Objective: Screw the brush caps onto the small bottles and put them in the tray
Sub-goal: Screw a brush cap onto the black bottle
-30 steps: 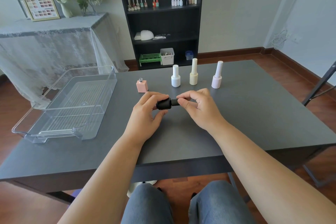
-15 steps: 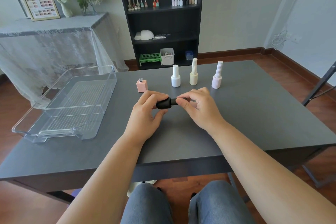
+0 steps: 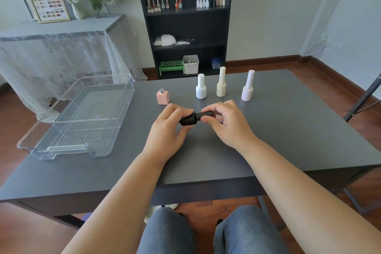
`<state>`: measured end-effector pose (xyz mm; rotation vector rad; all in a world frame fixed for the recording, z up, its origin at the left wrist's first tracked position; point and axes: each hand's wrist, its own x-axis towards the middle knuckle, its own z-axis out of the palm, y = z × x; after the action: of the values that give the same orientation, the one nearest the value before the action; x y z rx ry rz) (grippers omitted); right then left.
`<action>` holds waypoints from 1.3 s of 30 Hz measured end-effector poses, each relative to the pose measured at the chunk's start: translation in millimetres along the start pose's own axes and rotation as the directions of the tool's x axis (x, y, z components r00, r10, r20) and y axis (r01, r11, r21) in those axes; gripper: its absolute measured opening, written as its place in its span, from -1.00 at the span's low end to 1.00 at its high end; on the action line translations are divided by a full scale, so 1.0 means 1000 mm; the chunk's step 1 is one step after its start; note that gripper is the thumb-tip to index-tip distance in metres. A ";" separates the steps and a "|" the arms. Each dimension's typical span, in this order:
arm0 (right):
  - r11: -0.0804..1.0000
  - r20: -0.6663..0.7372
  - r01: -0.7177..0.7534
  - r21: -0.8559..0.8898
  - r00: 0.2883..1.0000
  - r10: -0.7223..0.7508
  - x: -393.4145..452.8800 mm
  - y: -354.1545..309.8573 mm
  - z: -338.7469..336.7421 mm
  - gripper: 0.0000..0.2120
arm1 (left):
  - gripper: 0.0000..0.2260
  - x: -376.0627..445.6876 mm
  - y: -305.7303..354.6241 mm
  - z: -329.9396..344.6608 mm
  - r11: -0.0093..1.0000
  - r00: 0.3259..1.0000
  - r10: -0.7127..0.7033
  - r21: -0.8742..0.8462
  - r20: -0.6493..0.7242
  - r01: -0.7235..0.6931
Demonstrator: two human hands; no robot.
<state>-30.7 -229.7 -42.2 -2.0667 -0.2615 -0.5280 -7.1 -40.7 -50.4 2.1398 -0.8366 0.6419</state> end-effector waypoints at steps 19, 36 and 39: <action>0.888 -0.104 -0.267 -0.375 0.964 0.245 0.000 0.033 -0.015 -0.88 | -0.64 0.070 -0.023 0.040 0.773 0.769 -0.634 0.019 0.082 0.635; 0.932 -0.063 -0.293 -0.214 0.956 0.286 0.002 0.028 -0.022 -0.94 | -0.69 0.048 -0.037 0.006 0.853 0.775 -0.509 -0.101 -0.373 0.512; 0.935 -0.048 -0.296 -0.197 0.955 0.293 0.001 0.026 -0.021 -0.96 | -0.53 0.055 -0.054 -0.008 0.784 0.739 -0.615 -0.113 -0.277 0.610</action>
<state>-24.8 -261.1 -51.9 -2.2458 0.1196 -0.4012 67.5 -26.9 -33.9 2.0577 0.0579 0.5738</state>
